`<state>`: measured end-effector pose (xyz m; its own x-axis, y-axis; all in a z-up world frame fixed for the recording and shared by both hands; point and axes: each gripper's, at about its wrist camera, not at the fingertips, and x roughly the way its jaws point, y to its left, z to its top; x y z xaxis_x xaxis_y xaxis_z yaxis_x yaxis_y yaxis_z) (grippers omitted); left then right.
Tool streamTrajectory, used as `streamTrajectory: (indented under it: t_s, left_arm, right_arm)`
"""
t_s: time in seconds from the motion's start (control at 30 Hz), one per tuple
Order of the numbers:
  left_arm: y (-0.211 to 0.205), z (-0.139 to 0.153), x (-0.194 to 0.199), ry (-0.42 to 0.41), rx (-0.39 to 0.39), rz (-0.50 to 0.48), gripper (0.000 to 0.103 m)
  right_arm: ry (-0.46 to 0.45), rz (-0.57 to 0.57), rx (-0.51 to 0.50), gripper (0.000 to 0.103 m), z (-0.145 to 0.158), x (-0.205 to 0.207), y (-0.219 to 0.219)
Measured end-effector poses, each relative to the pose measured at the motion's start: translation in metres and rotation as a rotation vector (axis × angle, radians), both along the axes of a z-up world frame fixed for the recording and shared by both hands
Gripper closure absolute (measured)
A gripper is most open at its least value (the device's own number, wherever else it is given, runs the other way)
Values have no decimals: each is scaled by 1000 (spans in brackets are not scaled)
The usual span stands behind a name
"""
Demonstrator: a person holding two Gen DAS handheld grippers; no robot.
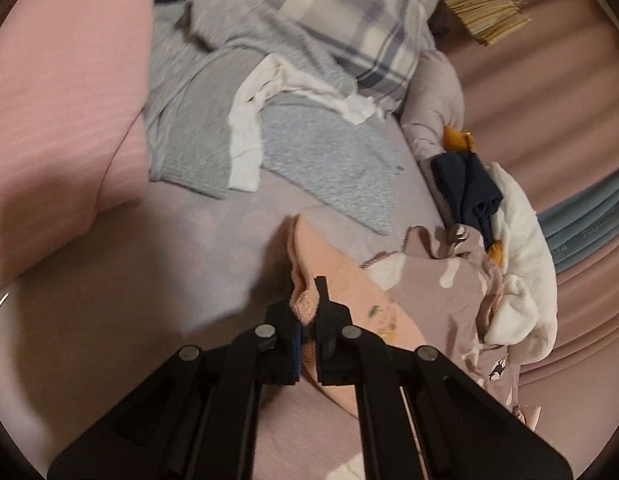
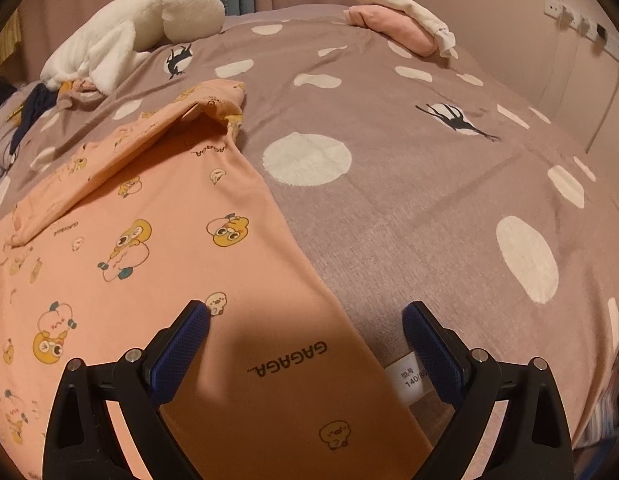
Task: Fold small clothes
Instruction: 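Fold the held sleeve across the garment body and open the left gripper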
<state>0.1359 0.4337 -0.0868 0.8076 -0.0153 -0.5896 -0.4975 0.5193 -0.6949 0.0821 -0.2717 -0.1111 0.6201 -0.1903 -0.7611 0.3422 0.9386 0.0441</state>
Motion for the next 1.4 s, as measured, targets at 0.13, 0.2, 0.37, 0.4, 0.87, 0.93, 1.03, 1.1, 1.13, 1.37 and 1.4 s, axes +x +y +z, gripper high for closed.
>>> streamTrajectory:
  t_s: [0.13,0.2,0.37,0.4,0.87,0.93,1.03,1.1,1.13,1.37,1.4]
  left_arm:
    - [-13,12,-4,-42,25,-20,99]
    - [-24,22,-4,-27,81,-21,99]
    - [-56,44,1,-75,103,-84,99]
    - [-63,48,3,-77,111,-90,99]
    - [-257,124,39,-111,392,-370,99]
    - [-287,125,45,-108,378,-409,99]
    - [-334,124,50,-109,391,-460,99]
    - [-369,121,54,-107,420,-494,99]
    - [-384,118,56,-100,432,-506,99]
    - [-489,87,73,-30,330,-627,99]
    - [-508,85,75,-12,340,-632,99]
  right_arm:
    - [-16,14,16,4,-2,-2,-3]
    - [-19,25,21,1,-3,-1,-3]
    - [-22,32,15,1,-6,2,-2]
    - [-24,38,22,1,-6,2,-3]
    - [-150,197,88,1,5,-15,-4]
    - [-152,227,103,1,4,-18,-7]
    - [-159,213,139,1,3,-27,-17]
    - [-169,230,170,1,2,-38,-21]
    - [-166,257,163,1,2,-43,-21]
    - [-192,298,55,1,-3,-65,-29]
    - [-192,301,78,1,-3,-65,-33]
